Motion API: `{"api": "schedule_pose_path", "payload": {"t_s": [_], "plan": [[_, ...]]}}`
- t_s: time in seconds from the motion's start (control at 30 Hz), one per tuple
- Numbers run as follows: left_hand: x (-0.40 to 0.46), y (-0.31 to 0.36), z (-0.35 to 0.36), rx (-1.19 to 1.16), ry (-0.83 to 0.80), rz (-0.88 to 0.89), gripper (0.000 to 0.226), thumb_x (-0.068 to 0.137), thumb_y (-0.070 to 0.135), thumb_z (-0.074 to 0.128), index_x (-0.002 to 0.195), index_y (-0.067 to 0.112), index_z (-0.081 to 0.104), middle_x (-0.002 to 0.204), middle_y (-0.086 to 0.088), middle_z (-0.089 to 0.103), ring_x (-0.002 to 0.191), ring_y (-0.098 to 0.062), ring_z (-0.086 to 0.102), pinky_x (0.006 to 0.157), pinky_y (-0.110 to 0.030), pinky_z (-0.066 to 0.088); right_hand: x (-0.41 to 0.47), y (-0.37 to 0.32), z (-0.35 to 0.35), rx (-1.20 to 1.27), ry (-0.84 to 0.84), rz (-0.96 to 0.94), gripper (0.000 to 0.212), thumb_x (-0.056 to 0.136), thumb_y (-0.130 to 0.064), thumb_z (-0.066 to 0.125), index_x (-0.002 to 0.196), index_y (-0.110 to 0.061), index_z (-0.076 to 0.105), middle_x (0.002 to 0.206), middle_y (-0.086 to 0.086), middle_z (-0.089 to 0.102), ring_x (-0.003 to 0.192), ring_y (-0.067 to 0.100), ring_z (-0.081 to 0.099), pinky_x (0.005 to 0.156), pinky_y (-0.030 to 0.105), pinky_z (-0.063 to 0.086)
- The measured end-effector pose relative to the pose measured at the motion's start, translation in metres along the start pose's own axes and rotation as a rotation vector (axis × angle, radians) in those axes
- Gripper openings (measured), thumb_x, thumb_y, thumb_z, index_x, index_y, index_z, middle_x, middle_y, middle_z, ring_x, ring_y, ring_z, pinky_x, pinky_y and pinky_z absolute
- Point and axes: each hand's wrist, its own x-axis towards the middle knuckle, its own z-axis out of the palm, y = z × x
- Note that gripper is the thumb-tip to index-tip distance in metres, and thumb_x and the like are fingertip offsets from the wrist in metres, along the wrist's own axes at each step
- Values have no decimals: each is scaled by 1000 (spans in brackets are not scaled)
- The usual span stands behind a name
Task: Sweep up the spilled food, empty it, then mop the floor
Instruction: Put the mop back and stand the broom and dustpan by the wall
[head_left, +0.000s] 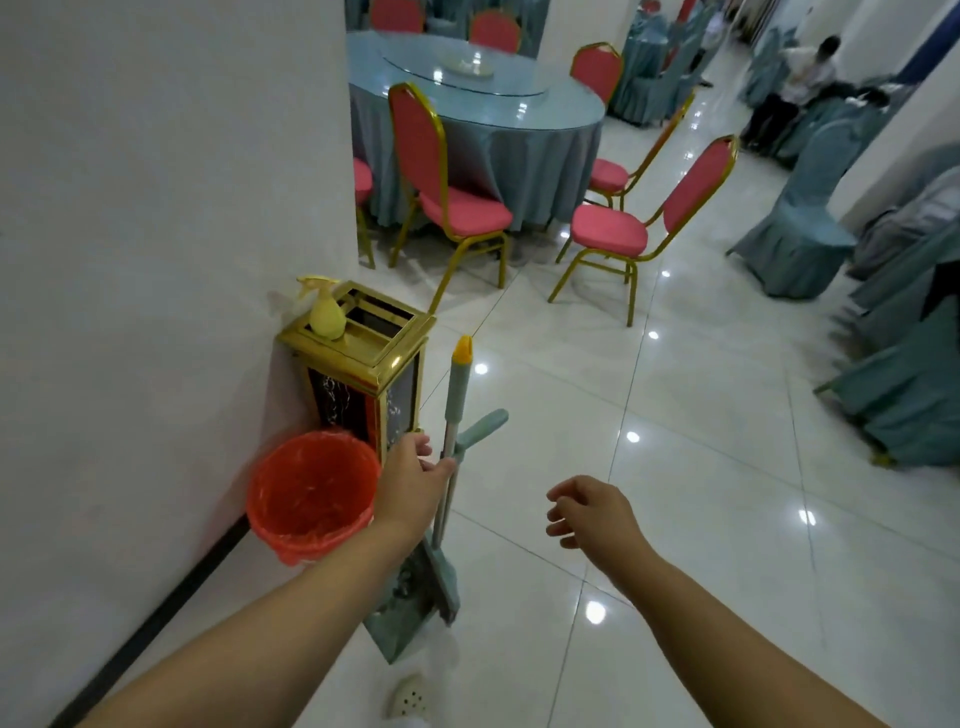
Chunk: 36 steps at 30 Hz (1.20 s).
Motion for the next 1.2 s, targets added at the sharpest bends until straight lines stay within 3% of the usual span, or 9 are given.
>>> {"api": "schedule_pose_path", "payload": {"t_s": [0.17, 0.3, 0.53, 0.63, 0.73, 0.83, 0.97, 1.1, 1.2], "plan": [[37, 8, 9, -4, -26, -30, 50, 83, 32, 69, 128, 23, 48, 119, 10, 52, 111, -7, 49, 79, -19, 44, 46, -4, -2, -3, -69, 31, 23, 95, -2, 44, 88, -15, 62, 84, 10, 67, 75, 22, 69, 58, 23, 51], [52, 19, 10, -49, -35, -6, 41, 83, 33, 69, 121, 31, 52, 120, 12, 56, 111, -7, 52, 71, -10, 42, 85, -12, 8, -74, -123, 46, 18, 96, -4, 45, 96, -11, 62, 87, 10, 66, 80, 23, 68, 67, 28, 56], [57, 33, 15, -57, 43, 31, 40, 82, 35, 69, 120, 33, 56, 116, 19, 58, 110, -1, 52, 87, -20, 45, 150, -21, 26, -358, -149, -83, 24, 93, -8, 46, 111, -14, 61, 100, 5, 64, 79, 19, 63, 76, 35, 58], [57, 46, 19, -48, 110, 49, 37, 83, 36, 67, 119, 32, 58, 109, 21, 60, 102, 4, 54, 81, -16, 43, 174, -25, 27, -488, -175, -219, 26, 94, -13, 49, 118, -17, 57, 95, 0, 58, 70, 10, 57, 62, 22, 49], [55, 56, 28, -61, 140, 48, 18, 86, 36, 63, 103, 38, 59, 98, 18, 63, 94, 0, 59, 83, -28, 50, 196, -27, 25, -565, -222, -321, 28, 94, -15, 53, 122, -16, 53, 82, -2, 55, 62, 8, 51, 53, 17, 42], [55, 59, 39, -17, 173, 40, 10, 88, 42, 59, 95, 48, 54, 97, 21, 62, 94, -3, 59, 82, -30, 51, 216, -28, 18, -639, -264, -418, 33, 93, -16, 55, 126, -17, 50, 97, 1, 56, 75, 12, 55, 68, 21, 48], [54, 57, 58, 21, 289, 34, 23, 85, 55, 52, 102, 40, 55, 96, 14, 63, 90, -7, 60, 79, -36, 52, 237, -26, 13, -725, -338, -508, 43, 93, -15, 56, 135, -16, 46, 124, 9, 56, 103, 23, 61, 85, 29, 50], [39, 50, 77, -38, 417, 67, 16, 87, 58, 49, 92, 45, 56, 83, 21, 60, 75, 1, 55, 67, -28, 48, 250, -20, 16, -758, -413, -467, 45, 95, -13, 53, 139, -14, 43, 121, 12, 58, 97, 24, 63, 74, 25, 47], [25, 48, 84, -77, 463, 60, 8, 90, 48, 50, 95, 47, 56, 87, 24, 60, 80, 3, 57, 72, -25, 48, 252, -14, 22, -775, -494, -501, 37, 95, -13, 51, 132, -11, 50, 112, 12, 63, 82, 18, 55, 70, 23, 45]]}}
